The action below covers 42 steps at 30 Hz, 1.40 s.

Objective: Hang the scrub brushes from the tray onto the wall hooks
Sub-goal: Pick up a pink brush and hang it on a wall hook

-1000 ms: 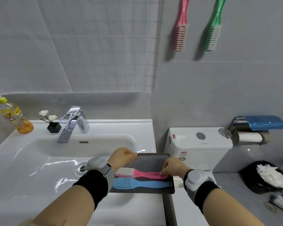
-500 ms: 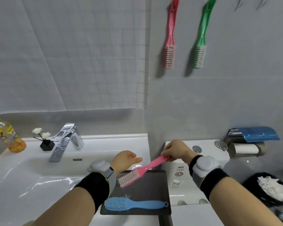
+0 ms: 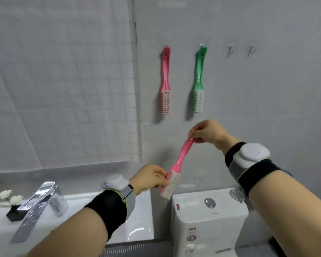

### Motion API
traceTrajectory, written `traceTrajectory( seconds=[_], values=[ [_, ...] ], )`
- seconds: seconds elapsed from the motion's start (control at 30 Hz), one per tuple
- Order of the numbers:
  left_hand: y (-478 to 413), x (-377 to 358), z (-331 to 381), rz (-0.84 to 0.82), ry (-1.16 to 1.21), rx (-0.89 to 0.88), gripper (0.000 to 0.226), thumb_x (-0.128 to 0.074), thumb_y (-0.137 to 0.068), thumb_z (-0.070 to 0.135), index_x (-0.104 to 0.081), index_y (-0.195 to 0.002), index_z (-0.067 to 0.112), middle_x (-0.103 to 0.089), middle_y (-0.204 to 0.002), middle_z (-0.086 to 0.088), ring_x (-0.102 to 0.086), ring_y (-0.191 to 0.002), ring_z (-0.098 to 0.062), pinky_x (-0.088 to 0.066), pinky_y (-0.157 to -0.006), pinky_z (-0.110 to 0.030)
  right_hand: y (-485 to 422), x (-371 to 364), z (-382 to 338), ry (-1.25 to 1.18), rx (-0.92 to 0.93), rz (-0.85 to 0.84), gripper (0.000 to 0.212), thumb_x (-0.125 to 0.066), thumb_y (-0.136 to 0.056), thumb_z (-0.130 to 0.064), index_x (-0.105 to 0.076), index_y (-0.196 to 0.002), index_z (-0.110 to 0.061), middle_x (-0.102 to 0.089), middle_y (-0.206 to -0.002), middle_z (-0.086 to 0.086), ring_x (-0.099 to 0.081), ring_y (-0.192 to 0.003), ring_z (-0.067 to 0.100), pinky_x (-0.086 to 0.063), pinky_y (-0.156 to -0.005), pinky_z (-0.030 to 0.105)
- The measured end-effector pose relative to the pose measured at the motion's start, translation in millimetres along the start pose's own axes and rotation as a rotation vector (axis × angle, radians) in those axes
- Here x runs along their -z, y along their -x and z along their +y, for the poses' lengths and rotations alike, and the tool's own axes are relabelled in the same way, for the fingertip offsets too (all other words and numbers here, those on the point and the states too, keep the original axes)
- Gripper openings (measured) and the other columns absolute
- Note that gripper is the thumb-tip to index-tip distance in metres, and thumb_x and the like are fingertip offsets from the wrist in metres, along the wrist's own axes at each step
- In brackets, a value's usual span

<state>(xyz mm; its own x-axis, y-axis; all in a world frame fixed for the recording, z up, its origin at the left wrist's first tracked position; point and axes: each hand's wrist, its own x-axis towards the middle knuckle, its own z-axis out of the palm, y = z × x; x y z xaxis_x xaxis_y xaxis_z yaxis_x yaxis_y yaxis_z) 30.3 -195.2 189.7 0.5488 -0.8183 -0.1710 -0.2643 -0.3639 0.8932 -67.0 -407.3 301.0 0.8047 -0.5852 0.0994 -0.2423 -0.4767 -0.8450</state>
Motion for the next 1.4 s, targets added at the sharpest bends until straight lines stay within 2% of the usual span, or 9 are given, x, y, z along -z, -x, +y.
traceTrajectory(
  seconds=[0.13,0.27,0.4,0.63,0.77,0.9,1.17,1.3,1.4],
  values=[
    [-42.2,-15.9,70.7,0.021,-0.027,-0.183,0.023,-0.08,-0.069,0.019,-0.066,-0.087,0.012,-0.071,-0.107,-0.023,-0.068,-0.091,-0.025,-0.053,-0.091,-0.045,-24.3,58.3,-29.3,-0.077,0.092,0.138,0.002,-0.072,-0.076,-0.002,-0.07,-0.077,-0.001,-0.068,-0.076,0.016,-0.065,-0.062,0.02,-0.06,-0.064,0.024],
    [-81.6,-29.6,135.8,0.105,0.017,-0.278,0.023,-0.078,-0.07,0.015,-0.07,-0.092,0.009,-0.073,-0.104,-0.019,-0.069,-0.099,-0.032,-0.054,-0.092,-0.047,-49.1,108.2,-45.1,-0.222,0.176,0.314,0.017,-0.077,-0.076,-0.017,-0.069,-0.079,-0.002,-0.069,-0.076,0.015,-0.065,-0.066,0.023,-0.061,-0.069,0.032],
    [-117.5,-39.7,200.4,0.115,0.193,-0.327,0.025,-0.073,-0.077,0.009,-0.068,-0.101,0.003,-0.072,-0.102,-0.015,-0.068,-0.091,-0.023,-0.056,-0.082,-0.032,-72.9,134.7,-46.2,-0.201,0.16,0.279,0.025,-0.074,-0.079,-0.031,-0.068,-0.078,-0.007,-0.068,-0.069,0.011,-0.064,-0.057,0.017,-0.057,-0.059,0.026],
    [-170.6,-47.8,274.8,0.084,0.312,-0.327,0.027,-0.068,-0.082,0.01,-0.065,-0.108,0.005,-0.067,-0.088,-0.005,-0.065,-0.084,-0.019,-0.055,-0.089,-0.041,-112.4,172.1,-43.7,-0.221,0.209,0.388,0.018,-0.066,-0.085,-0.024,-0.065,-0.07,-0.012,-0.067,-0.063,0.004,-0.062,-0.055,0.016,-0.046,-0.052,0.025],
    [-188.7,-48.7,287.4,0.059,0.357,-0.318,0.028,-0.066,-0.084,0.009,-0.063,-0.111,0.005,-0.066,-0.084,-0.002,-0.064,-0.078,-0.015,-0.055,-0.079,-0.032,-129.2,184.2,-44.7,-0.193,0.212,0.391,0.018,-0.066,-0.084,-0.024,-0.065,-0.07,-0.012,-0.066,-0.063,0.006,-0.062,-0.055,0.016,-0.045,-0.052,0.025],
    [-198.8,-49.0,287.7,0.073,0.368,-0.309,0.03,-0.065,-0.085,0.011,-0.062,-0.114,0.003,-0.065,-0.096,-0.009,-0.063,-0.091,-0.022,-0.054,-0.088,-0.039,-141.0,189.7,-45.8,-0.134,0.201,0.379,0.016,-0.065,-0.082,-0.022,-0.068,-0.075,-0.009,-0.068,-0.063,0.007,-0.061,-0.054,0.016,-0.044,-0.05,0.025],
    [-212.2,-55.0,272.5,0.048,0.362,-0.261,0.028,-0.066,-0.085,0.013,-0.063,-0.111,0.004,-0.068,-0.094,-0.008,-0.065,-0.095,-0.024,-0.054,-0.092,-0.045,-155.7,179.1,-22.5,-0.073,0.153,0.381,0.02,-0.06,-0.079,-0.018,-0.067,-0.061,-0.015,-0.068,-0.057,0.004,-0.063,-0.048,0.014,-0.042,-0.041,0.019],
    [-213.5,-60.2,267.1,0.112,0.34,-0.285,0.028,-0.065,-0.084,0.013,-0.064,-0.111,0.004,-0.066,-0.101,-0.012,-0.064,-0.096,-0.025,-0.053,-0.095,-0.046,-159.0,174.2,-20.6,-0.017,0.151,0.426,0.025,-0.06,-0.081,-0.025,-0.07,-0.065,-0.008,-0.072,-0.067,0.014,-0.068,-0.065,0.032,-0.055,-0.06,0.038],
    [-208.1,-63.9,259.2,0.141,0.265,-0.272,0.024,-0.066,-0.083,0.015,-0.065,-0.105,0.003,-0.065,-0.094,-0.012,-0.06,-0.086,-0.022,-0.053,-0.091,-0.043,-154.1,169.1,-16.2,0.066,0.15,0.487,0.036,-0.057,-0.083,-0.035,-0.07,-0.067,-0.005,-0.071,-0.07,0.017,-0.062,-0.061,0.031,-0.054,-0.066,0.044]
  ],
)
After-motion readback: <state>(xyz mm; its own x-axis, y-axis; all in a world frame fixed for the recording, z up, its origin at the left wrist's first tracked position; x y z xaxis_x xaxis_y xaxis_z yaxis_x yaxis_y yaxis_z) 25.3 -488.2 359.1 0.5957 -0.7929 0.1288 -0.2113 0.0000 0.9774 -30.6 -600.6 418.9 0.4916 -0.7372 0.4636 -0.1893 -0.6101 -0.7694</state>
